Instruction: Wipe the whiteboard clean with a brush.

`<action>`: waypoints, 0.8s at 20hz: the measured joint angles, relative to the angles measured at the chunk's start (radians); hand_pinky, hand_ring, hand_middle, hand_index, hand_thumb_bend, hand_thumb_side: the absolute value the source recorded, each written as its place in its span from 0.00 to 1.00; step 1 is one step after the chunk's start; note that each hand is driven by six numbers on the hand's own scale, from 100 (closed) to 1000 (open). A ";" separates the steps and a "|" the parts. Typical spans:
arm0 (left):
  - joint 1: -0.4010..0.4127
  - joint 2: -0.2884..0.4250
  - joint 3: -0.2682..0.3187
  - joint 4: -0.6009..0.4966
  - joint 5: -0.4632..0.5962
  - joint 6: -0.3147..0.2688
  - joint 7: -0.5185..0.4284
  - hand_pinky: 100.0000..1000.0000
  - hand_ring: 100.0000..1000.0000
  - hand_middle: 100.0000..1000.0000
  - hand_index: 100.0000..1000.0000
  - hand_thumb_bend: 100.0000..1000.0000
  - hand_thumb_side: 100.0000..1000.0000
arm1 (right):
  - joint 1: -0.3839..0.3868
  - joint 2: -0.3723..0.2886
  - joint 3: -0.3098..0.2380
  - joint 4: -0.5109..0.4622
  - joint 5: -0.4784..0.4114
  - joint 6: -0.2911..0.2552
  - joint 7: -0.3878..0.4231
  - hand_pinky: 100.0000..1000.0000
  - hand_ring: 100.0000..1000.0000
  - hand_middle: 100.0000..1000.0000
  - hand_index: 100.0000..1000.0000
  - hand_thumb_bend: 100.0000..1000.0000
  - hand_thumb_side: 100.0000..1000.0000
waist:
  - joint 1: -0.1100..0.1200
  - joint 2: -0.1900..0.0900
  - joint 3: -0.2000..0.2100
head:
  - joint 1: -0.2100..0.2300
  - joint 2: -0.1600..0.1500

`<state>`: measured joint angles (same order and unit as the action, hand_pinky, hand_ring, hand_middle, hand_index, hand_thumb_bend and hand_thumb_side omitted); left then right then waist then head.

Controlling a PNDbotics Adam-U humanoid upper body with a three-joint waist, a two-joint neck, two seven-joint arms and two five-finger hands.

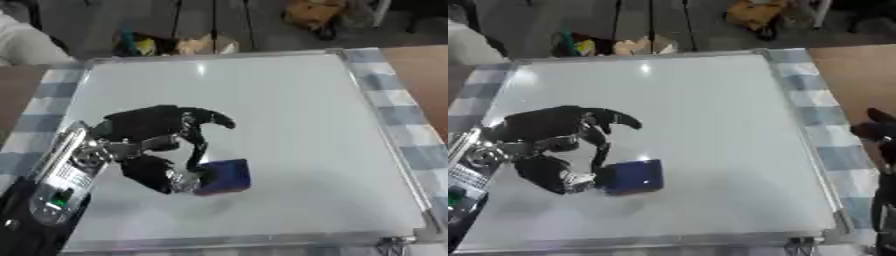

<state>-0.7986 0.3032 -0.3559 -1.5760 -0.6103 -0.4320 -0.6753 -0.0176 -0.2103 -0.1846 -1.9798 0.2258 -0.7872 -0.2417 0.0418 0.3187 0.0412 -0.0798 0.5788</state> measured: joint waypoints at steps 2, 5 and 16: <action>0.002 -0.006 -0.003 0.004 -0.016 -0.004 0.004 0.74 0.97 0.89 0.43 0.23 1.00 | 0.000 -0.001 0.000 0.000 -0.001 0.002 0.002 0.67 0.84 0.64 0.81 0.00 0.81 | 0.001 0.000 0.002 | -0.002 0.001; 0.004 -0.011 -0.003 0.007 -0.047 -0.013 0.013 0.75 0.97 0.90 0.40 0.28 1.00 | 0.000 -0.003 0.000 0.000 -0.003 0.005 0.004 0.67 0.84 0.64 0.81 0.00 0.81 | 0.002 0.000 0.002 | -0.002 0.001; 0.004 -0.023 -0.003 0.024 -0.145 -0.051 0.051 0.71 0.92 0.84 0.25 0.35 0.97 | -0.006 -0.005 0.000 0.000 -0.013 0.014 0.013 0.67 0.84 0.64 0.80 0.00 0.81 | 0.009 0.000 0.003 | -0.003 0.009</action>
<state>-0.7945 0.2804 -0.3592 -1.5516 -0.7553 -0.4829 -0.6245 -0.0237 -0.2157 -0.1846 -1.9798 0.2131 -0.7734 -0.2285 0.0503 0.3187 0.0443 -0.0831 0.5879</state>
